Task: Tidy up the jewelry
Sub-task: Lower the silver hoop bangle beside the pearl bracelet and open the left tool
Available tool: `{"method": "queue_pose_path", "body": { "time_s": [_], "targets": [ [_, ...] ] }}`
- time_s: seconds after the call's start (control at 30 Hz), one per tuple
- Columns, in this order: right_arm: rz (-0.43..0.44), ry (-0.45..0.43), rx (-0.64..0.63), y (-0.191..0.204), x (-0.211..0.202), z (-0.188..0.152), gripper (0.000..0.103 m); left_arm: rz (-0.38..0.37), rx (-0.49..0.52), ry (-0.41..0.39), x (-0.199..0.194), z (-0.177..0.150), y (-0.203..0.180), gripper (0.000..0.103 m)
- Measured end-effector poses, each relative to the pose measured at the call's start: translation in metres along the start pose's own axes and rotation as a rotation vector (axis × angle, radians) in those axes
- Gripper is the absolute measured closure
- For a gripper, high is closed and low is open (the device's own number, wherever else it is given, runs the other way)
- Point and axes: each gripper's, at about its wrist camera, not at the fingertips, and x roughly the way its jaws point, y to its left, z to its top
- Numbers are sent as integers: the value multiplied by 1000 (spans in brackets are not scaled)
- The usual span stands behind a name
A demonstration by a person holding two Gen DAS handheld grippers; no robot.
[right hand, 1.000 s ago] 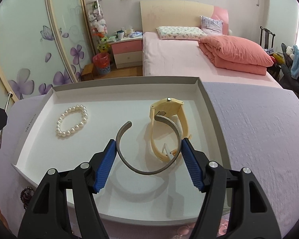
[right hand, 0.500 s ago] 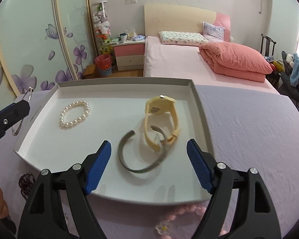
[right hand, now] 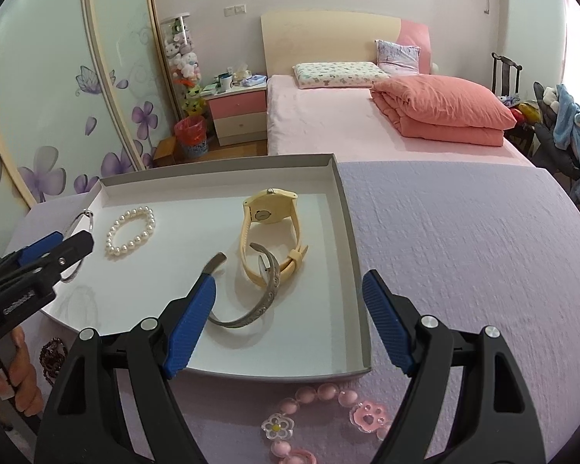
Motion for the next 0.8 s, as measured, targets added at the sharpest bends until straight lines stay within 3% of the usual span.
{"method": "queue_pose_path", "body": {
  "time_s": [0.27,0.4,0.8],
  "targets": [
    [6,-2,-11,-1,0,-4,25,-4,-16,18,6,-1,2,34],
    [10,-6,-21,3,-2,-7,25,-11,-32,-11,-5,3,6,25],
    [17,-83,0,-5,-44,-12,25,31,-56,-125,-90,-7,38,25]
  ]
}}
